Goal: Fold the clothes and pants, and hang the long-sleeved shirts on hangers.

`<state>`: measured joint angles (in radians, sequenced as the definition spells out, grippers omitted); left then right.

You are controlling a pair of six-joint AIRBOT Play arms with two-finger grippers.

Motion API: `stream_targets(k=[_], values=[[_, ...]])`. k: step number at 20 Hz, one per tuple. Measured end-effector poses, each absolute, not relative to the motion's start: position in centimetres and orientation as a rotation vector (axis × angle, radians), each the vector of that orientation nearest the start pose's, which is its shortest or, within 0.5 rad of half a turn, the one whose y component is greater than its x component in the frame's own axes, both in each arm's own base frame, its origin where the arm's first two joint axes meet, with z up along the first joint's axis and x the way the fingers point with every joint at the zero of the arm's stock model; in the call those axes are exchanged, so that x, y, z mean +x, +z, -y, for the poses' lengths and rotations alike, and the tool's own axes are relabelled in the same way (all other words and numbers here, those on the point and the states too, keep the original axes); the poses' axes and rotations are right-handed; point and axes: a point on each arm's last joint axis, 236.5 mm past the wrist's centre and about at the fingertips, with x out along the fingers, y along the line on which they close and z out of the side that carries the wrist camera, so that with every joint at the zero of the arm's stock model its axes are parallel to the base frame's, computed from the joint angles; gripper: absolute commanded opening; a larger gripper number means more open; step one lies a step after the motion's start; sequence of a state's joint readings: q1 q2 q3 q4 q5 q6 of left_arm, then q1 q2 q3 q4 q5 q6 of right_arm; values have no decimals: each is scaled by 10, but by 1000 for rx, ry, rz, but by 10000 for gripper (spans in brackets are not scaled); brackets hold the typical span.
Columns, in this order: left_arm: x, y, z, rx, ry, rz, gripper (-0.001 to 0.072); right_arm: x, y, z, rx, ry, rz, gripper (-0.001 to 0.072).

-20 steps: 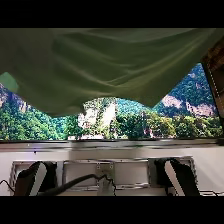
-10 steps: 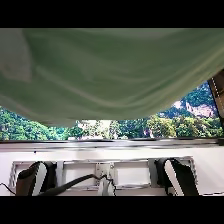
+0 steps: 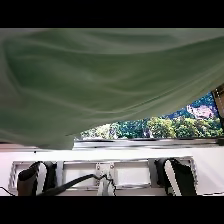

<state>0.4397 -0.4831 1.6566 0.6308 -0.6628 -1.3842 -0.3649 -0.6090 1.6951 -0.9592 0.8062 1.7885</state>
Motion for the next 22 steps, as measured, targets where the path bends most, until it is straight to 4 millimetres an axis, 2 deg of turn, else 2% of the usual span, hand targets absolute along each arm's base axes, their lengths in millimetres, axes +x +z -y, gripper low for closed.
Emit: stream_targets(k=[3, 5, 8, 10, 12, 14, 18, 20, 22], values=[[134, 602, 70, -229, -252, 552, 5, 204, 559, -30, 493, 183, 295, 22], [147, 590, 61, -220, -212, 498, 4, 208, 550, -25, 474, 153, 264, 22], [189, 562, 36, -250, -145, 374, 4, 236, 524, -8, 479, 86, 179, 22], [232, 533, 20, -294, -132, 244, 4, 272, 495, 2, 509, 58, 75, 22], [281, 495, 7, -342, -140, 90, 4, 316, 457, 8, 549, 50, -59, 22], [335, 446, 1, -388, -171, -87, 4, 365, 412, 10, 590, 57, -202, 22], [432, 339, 18, -420, -254, -385, 3, 462, 310, -7, 633, 93, -453, 22], [474, 283, 23, -403, -241, -498, 3, 503, 263, -16, 651, 96, -523, 22], [508, 228, 20, -379, -187, -587, 3, 540, 215, -17, 670, 75, -571, 22]])
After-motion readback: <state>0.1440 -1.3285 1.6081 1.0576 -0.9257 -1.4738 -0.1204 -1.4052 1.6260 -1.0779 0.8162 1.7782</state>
